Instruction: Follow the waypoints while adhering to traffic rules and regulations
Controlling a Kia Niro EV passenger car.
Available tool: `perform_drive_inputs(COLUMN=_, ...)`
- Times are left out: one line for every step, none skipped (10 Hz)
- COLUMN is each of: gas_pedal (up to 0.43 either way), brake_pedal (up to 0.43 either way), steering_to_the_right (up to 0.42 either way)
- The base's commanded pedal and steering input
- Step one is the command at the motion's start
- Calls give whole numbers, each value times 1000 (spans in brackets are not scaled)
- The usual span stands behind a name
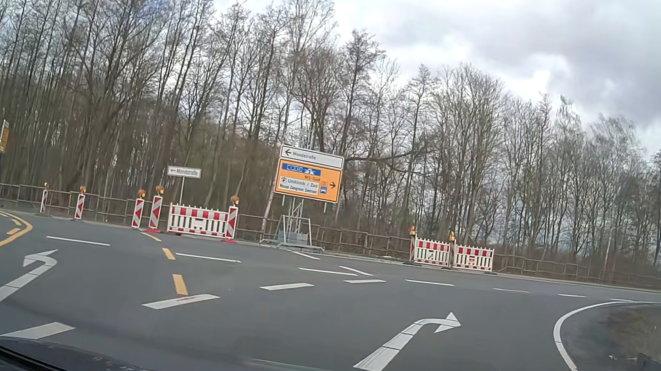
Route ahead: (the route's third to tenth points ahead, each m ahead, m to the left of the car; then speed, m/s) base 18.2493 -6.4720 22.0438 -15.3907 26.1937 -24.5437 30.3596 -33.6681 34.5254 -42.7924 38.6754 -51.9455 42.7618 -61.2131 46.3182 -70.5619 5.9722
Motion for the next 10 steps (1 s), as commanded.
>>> perform_drive_inputs(gas_pedal=79, brake_pedal=0, steering_to_the_right=116)
perform_drive_inputs(gas_pedal=110, brake_pedal=0, steering_to_the_right=116)
perform_drive_inputs(gas_pedal=157, brake_pedal=0, steering_to_the_right=116)
perform_drive_inputs(gas_pedal=209, brake_pedal=0, steering_to_the_right=120)
perform_drive_inputs(gas_pedal=248, brake_pedal=0, steering_to_the_right=126)
perform_drive_inputs(gas_pedal=287, brake_pedal=0, steering_to_the_right=129)
perform_drive_inputs(gas_pedal=299, brake_pedal=0, steering_to_the_right=131)
perform_drive_inputs(gas_pedal=299, brake_pedal=0, steering_to_the_right=145)
perform_drive_inputs(gas_pedal=311, brake_pedal=0, steering_to_the_right=156)
perform_drive_inputs(gas_pedal=311, brake_pedal=0, steering_to_the_right=175)
